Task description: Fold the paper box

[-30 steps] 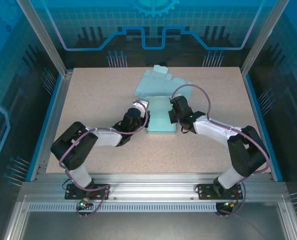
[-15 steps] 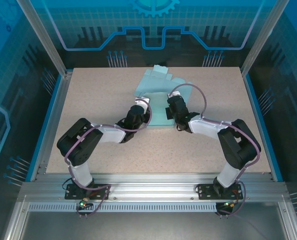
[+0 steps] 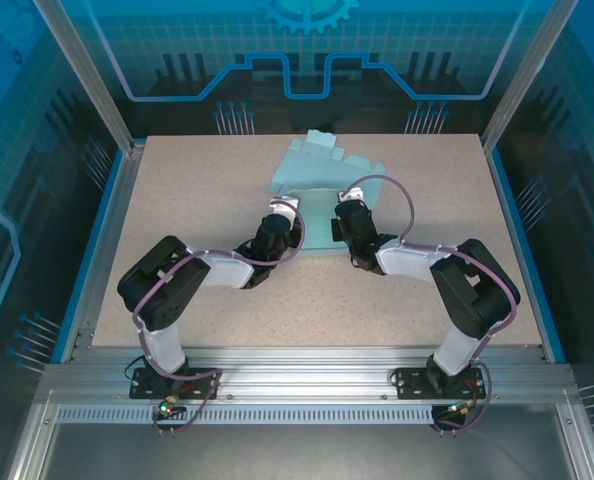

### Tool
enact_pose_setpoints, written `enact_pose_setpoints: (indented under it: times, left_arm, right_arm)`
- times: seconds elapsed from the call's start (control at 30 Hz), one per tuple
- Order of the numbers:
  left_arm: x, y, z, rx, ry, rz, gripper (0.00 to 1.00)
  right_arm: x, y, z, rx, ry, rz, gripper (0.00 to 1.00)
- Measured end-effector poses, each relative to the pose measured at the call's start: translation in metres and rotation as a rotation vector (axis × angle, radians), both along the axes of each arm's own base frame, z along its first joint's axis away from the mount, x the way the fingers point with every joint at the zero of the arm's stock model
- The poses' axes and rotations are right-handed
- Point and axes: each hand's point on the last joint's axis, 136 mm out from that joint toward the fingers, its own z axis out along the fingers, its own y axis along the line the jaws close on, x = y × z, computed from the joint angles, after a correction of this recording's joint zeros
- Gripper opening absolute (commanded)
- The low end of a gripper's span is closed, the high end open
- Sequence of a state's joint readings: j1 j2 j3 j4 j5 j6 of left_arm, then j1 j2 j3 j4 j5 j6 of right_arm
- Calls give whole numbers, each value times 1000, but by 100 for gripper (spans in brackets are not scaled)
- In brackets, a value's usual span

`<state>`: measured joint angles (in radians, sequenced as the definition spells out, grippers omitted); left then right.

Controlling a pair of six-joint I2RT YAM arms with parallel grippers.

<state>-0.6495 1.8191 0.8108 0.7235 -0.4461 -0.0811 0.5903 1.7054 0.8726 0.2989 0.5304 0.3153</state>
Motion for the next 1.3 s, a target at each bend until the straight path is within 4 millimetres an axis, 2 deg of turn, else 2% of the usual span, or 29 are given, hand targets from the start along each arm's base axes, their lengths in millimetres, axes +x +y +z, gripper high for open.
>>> enact_pose_setpoints:
  times: [0.6, 1.03, 1.3]
  left_arm:
    - [-14, -5, -7, -128, 15, 7, 5]
    - [-16, -7, -10, -130, 34, -2, 5]
    - [-25, -7, -13, -139, 42, -22, 7]
  right_arm:
    - [-20, -2, 1, -23, 18, 17, 0]
    - [-21, 0, -1, -50, 87, 22, 0]
    - [-30, -2, -7, -25, 37, 35, 0]
